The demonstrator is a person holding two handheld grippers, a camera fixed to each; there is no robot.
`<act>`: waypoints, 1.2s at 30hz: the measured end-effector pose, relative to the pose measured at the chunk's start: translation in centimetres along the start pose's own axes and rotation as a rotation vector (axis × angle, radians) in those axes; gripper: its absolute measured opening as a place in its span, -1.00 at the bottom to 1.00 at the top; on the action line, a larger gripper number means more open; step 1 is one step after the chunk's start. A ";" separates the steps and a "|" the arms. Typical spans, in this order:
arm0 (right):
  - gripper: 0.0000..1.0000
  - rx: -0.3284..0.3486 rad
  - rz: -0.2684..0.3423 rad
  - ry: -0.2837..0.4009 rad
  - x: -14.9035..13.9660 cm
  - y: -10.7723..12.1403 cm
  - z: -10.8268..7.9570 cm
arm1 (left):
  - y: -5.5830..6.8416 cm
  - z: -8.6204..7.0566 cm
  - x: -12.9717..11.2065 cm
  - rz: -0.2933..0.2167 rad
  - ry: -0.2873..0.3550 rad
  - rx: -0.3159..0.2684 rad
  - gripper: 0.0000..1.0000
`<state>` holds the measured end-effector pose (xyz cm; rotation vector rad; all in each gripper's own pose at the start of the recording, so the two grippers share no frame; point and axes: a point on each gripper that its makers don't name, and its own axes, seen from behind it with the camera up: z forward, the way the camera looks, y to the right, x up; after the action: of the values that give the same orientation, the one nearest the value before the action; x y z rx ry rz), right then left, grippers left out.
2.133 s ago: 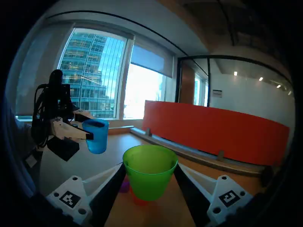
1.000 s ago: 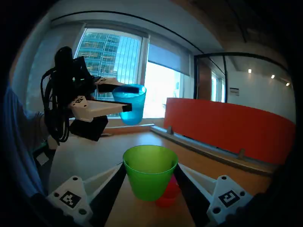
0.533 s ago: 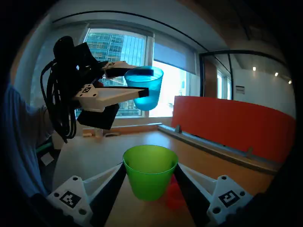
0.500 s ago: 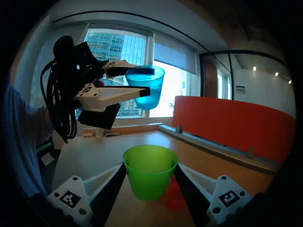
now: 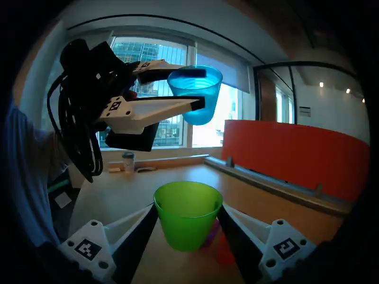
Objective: Pour water
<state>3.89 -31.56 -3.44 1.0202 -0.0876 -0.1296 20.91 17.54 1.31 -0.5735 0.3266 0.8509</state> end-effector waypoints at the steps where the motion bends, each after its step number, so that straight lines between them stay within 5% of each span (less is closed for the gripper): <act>1: 0.80 0.000 0.001 0.001 0.0 0.0 0.0 | -0.1 0.0 0.0 0.009 0.000 0.003 0.72; 11: 0.80 0.006 0.007 0.007 -0.1 0.0 0.1 | -0.2 0.3 0.4 0.105 -0.009 0.009 0.73; 36: 0.79 0.010 -0.010 0.011 0.0 0.2 -0.3 | 0.1 0.8 1.6 0.248 -0.003 0.013 0.73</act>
<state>3.97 -31.19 -3.45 1.0311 -0.0737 -0.1327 21.88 18.99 1.14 -0.5255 0.4059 1.0878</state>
